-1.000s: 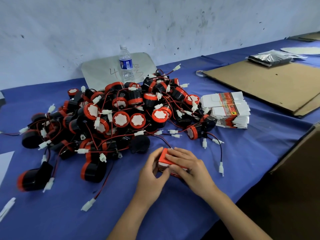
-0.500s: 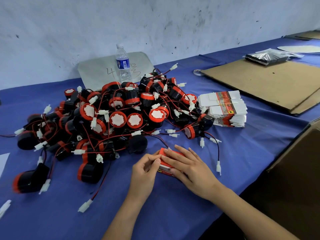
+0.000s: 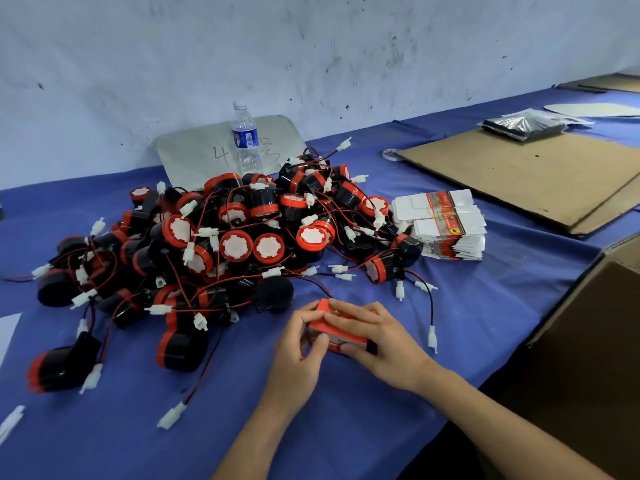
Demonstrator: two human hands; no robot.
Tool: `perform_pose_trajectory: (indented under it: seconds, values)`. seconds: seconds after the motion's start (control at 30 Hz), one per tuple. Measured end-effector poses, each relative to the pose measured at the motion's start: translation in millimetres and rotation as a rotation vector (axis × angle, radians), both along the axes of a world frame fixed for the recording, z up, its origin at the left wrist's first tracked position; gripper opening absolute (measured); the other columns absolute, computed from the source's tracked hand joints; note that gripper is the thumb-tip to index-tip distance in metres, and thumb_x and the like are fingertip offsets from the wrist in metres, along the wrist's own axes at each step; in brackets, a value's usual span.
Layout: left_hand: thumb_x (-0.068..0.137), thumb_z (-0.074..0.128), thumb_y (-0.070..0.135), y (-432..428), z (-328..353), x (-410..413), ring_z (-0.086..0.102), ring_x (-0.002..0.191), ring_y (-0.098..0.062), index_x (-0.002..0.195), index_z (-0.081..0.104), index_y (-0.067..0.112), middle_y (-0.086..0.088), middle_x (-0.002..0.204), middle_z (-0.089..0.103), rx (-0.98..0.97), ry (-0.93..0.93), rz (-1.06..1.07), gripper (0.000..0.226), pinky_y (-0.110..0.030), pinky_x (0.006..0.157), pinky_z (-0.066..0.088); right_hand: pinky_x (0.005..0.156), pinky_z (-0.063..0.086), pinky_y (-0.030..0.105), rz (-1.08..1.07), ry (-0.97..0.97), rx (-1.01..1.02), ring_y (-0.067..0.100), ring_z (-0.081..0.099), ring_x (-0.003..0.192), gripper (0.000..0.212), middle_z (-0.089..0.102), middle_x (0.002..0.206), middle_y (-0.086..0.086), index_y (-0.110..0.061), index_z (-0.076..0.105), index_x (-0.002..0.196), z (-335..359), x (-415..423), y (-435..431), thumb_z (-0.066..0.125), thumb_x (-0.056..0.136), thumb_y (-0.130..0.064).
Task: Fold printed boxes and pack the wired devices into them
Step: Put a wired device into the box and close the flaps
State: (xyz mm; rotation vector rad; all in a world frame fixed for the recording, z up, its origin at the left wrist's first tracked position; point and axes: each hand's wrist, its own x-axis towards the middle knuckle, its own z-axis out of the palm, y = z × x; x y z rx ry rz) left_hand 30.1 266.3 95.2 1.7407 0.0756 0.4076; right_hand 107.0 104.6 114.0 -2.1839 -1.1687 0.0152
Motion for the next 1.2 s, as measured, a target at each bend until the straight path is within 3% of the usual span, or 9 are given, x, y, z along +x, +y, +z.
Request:
perform_pose_trajectory:
  seconds: [0.1,0.17,0.3,0.53,0.8,0.9,0.97,1.03,1.2]
  values:
    - [0.084,0.068,0.011,-3.1,-0.9,-2.6,0.046,0.13,-0.009,0.132,0.047,0.027,0.009,0.142,0.046,0.106,-0.037,-0.067,0.055,-0.024,0.102,0.042,0.087,0.051,0.024,-0.161,0.534,0.441,0.014,0.063,0.106,0.021,0.07,0.114,-0.004,-0.02,0.069,0.114,7.6,-3.6,3.3,0.058,0.096,-0.019]
    - [0.08,0.077,0.012,-5.2,-0.1,-3.2,0.054,0.121,-0.007,0.129,0.049,0.028,0.009,0.134,0.054,0.078,-0.023,-0.057,0.059,-0.023,0.095,0.048,0.076,0.053,0.022,-0.201,0.692,0.578,0.017,0.067,0.094,0.022,0.071,0.101,0.0,-0.02,0.067,0.105,8.8,-8.8,6.5,0.056,0.094,-0.035]
    - [0.073,0.082,0.019,-1.2,0.5,-3.2,0.064,0.104,-0.006,0.119,0.054,0.036,0.012,0.115,0.065,0.001,0.05,-0.026,0.056,-0.025,0.084,0.054,0.072,0.056,0.029,-0.179,0.62,0.644,0.02,0.068,0.087,0.044,0.069,0.095,0.004,-0.016,0.057,0.105,-1.5,-21.1,14.8,0.065,0.075,-0.048]
    - [0.055,0.088,0.03,-1.8,0.4,-3.2,0.069,0.085,-0.009,0.092,0.059,0.033,0.009,0.092,0.072,-0.002,0.052,-0.031,0.047,-0.018,0.067,0.053,0.058,0.046,0.02,-0.233,0.522,0.688,0.007,0.057,0.063,0.038,0.063,0.072,0.001,-0.013,0.056,0.087,-12.6,-16.2,16.9,0.06,0.071,-0.046]
    - [0.072,0.075,0.044,1.5,-0.2,4.7,0.067,0.096,-0.015,0.114,0.055,0.021,0.0,0.101,0.069,-0.246,-0.013,0.037,0.052,-0.022,0.081,0.052,0.068,0.046,0.015,-0.35,0.607,0.823,0.005,0.062,0.075,0.046,0.069,0.084,-0.007,-0.014,0.059,0.097,-10.4,-11.4,8.4,0.06,0.071,-0.053]
    - [0.083,0.061,0.042,8.3,2.6,6.9,0.069,0.092,-0.021,0.114,0.056,0.017,-0.011,0.102,0.067,-0.444,0.026,0.102,0.04,-0.028,0.08,0.056,0.064,0.047,0.015,-0.361,0.753,0.881,0.006,0.06,0.074,0.036,0.066,0.084,-0.008,-0.019,0.058,0.099,-7.4,-10.3,3.2,0.075,0.073,-0.037]
    - [0.084,0.051,0.04,11.6,4.4,6.2,0.069,0.089,-0.022,0.111,0.058,0.016,-0.009,0.095,0.07,-0.554,0.04,0.102,0.037,-0.028,0.077,0.056,0.064,0.054,0.026,-0.342,0.984,1.081,0.014,0.065,0.08,0.031,0.066,0.092,0.002,-0.016,0.057,0.099,-1.4,-10.5,3.7,0.076,0.073,-0.019]
    - [0.086,0.049,0.037,13.4,5.2,5.2,0.07,0.086,-0.021,0.108,0.059,0.014,-0.007,0.089,0.071,-0.611,0.039,0.082,0.034,-0.028,0.077,0.056,0.072,0.057,0.037,-0.348,1.13,1.259,0.02,0.068,0.092,0.035,0.067,0.106,0.009,-0.012,0.057,0.109,13.3,-5.8,-3.3,0.065,0.076,-0.023]
    - [0.1,0.041,0.014,12.6,-0.4,3.0,0.069,0.085,-0.021,0.104,0.062,0.008,-0.007,0.087,0.071,-0.487,0.025,0.007,0.023,-0.024,0.077,0.055,0.065,0.047,0.026,-0.258,1.202,1.783,0.019,0.065,0.083,0.052,0.066,0.112,0.006,-0.016,0.058,0.123,79.8,18.2,-54.0,0.067,0.075,-0.036]
